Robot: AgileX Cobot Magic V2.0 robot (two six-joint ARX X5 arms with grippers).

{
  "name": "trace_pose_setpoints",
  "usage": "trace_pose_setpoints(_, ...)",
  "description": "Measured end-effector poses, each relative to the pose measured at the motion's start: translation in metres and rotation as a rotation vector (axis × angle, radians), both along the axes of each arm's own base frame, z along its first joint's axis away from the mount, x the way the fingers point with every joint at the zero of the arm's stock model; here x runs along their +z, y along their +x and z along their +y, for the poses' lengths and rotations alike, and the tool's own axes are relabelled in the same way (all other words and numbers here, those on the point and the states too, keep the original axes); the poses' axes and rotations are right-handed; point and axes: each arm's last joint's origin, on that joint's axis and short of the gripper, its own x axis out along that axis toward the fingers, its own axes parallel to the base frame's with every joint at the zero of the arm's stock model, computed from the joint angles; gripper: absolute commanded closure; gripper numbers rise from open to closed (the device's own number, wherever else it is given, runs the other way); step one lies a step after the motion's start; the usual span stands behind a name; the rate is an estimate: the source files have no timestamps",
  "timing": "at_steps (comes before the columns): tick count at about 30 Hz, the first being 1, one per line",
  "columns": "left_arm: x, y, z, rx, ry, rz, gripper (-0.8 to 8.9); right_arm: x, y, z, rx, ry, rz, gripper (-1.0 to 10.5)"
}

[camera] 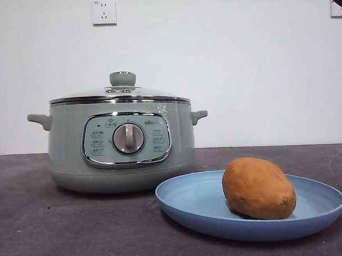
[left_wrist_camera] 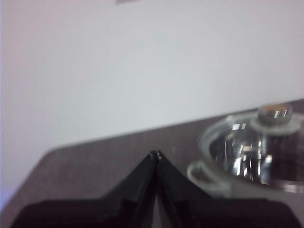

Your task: Take the potato out from the steamer,put the potato on the plate,close the lid

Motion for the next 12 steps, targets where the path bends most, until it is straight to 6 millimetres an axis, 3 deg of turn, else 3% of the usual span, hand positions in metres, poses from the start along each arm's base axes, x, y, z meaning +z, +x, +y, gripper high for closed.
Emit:
trace_pose_setpoints(5,-0.040,0.000,0.001,0.005,-0.053,0.056,8.18,0.000,0.000,0.000,0.000,-0.001,0.001,9.5)
trace_pose_setpoints(12,-0.068,0.000,0.001,0.011,-0.091,0.078,8.18,0.000,0.000,0.000,0.000,-0.002,0.003,9.5)
